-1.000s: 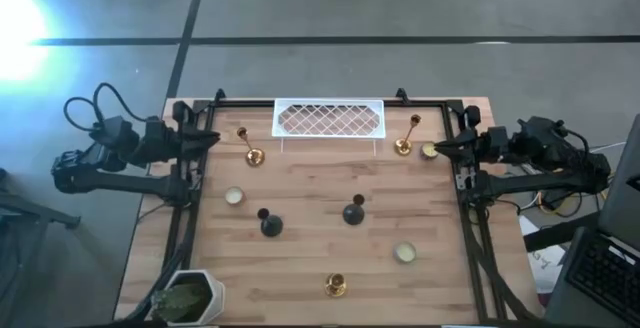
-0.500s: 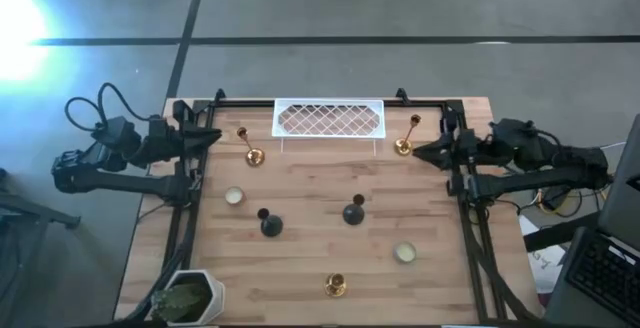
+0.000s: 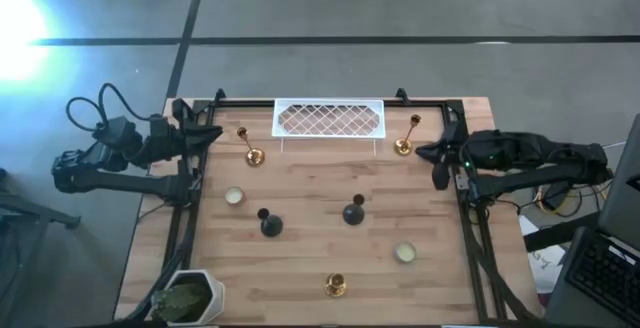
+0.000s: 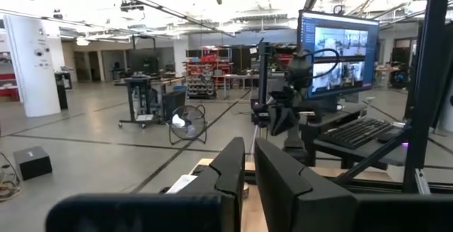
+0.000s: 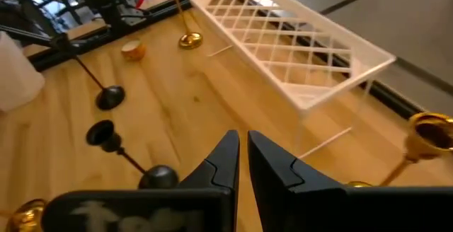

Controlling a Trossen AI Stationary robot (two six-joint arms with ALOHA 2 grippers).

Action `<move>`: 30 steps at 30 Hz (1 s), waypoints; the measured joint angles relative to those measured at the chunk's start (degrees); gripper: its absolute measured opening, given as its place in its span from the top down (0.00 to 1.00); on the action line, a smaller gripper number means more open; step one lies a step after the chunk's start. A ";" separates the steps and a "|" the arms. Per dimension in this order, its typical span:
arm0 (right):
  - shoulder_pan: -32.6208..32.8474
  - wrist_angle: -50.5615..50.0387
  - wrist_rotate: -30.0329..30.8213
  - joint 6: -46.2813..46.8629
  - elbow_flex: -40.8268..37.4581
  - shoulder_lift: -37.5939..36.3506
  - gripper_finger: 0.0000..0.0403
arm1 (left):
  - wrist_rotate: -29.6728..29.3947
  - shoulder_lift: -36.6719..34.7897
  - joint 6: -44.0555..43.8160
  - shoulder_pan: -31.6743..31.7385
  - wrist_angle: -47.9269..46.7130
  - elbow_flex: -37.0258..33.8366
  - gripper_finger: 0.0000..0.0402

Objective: Pick & Place candle stick holders
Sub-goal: Put the right black candle holder on the shelf

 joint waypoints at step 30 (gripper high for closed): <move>16.68 12.51 1.13 8.70 -4.78 21.13 0.93 | 0.85 -1.04 5.33 0.00 -0.86 -0.04 0.90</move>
